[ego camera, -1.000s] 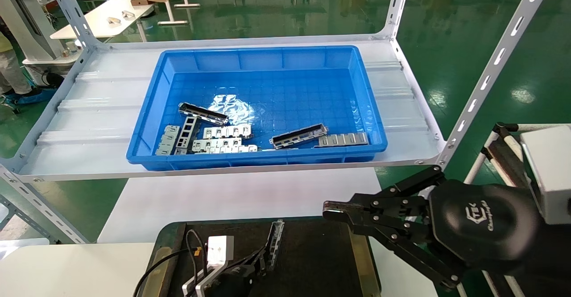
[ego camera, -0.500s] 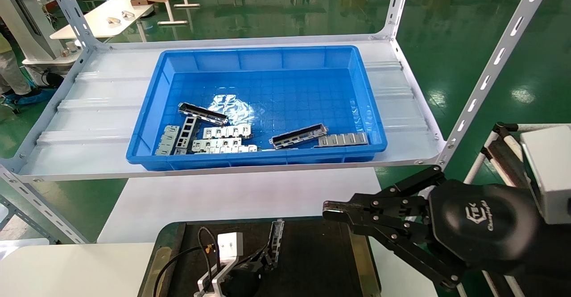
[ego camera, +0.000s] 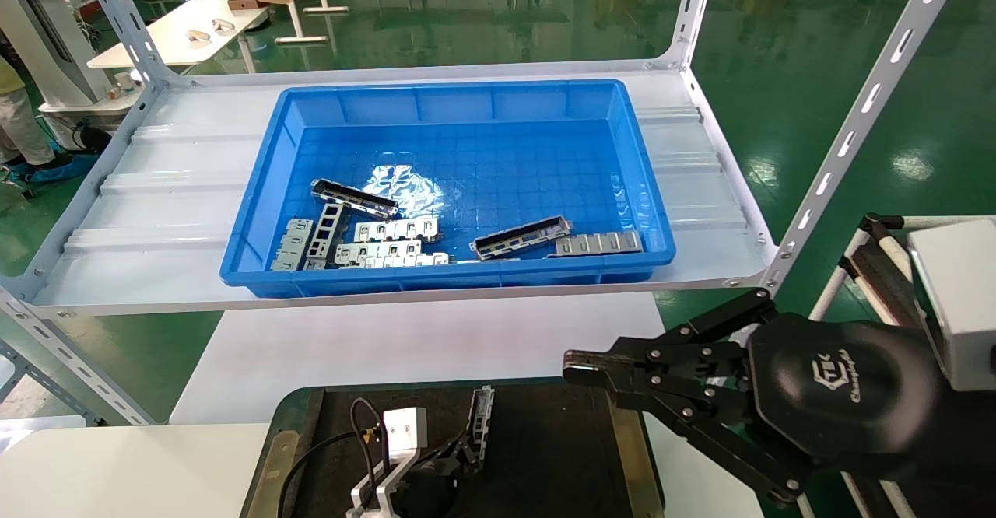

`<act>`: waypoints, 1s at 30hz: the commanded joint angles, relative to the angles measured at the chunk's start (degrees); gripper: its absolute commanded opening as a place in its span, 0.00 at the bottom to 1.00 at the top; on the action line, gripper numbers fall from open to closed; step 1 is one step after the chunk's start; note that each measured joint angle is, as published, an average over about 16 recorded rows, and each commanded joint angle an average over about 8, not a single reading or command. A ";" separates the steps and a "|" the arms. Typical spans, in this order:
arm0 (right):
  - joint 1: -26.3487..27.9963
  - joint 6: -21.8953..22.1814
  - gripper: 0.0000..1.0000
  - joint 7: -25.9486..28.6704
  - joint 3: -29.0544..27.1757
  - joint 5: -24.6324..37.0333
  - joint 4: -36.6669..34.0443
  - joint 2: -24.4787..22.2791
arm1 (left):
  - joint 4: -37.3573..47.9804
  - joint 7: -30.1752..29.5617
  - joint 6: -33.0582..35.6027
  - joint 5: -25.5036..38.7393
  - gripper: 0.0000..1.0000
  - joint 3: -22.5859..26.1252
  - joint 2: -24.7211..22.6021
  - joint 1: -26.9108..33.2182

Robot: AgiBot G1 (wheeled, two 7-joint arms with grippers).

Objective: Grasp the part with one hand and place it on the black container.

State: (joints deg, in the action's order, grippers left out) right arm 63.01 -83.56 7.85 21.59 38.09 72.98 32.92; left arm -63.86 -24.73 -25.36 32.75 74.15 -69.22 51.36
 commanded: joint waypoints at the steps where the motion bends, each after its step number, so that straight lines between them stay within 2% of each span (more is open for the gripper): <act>1: 0.00 0.00 0.54 0.00 0.00 0.00 0.00 0.00 | 0.26 0.02 0.02 -0.02 0.06 0.05 -0.11 -0.03; 4: 0.00 0.00 0.91 0.00 0.00 0.00 0.00 0.00 | 0.41 0.14 -0.01 -0.22 0.42 0.20 -0.16 -0.02; 5: 0.00 0.00 0.99 0.00 0.00 0.00 0.00 0.00 | 0.43 0.19 -0.04 -0.30 0.54 0.25 -0.17 -0.01; 8: 0.00 0.00 1.00 0.00 0.01 0.00 0.00 0.00 | 0.36 0.32 -0.22 -0.52 0.91 0.37 -0.21 0.00; 9: 0.00 0.00 1.00 0.00 0.01 0.00 0.00 0.00 | 0.30 0.36 -0.30 -0.59 0.98 0.41 -0.22 0.00; 22: 0.00 0.01 1.00 -0.01 0.01 -0.01 0.00 -0.01 | -2.17 0.80 -2.27 -1.43 1.00 0.38 0.40 0.19; 30: 0.01 0.01 1.00 -0.01 0.02 -0.01 0.00 -0.01 | -8.51 1.81 -2.42 -0.33 1.00 0.50 4.58 0.01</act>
State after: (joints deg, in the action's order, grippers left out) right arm 63.02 -83.55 7.84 21.61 38.08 72.98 32.91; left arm -72.16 -22.97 -26.83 32.88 74.63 -64.15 51.32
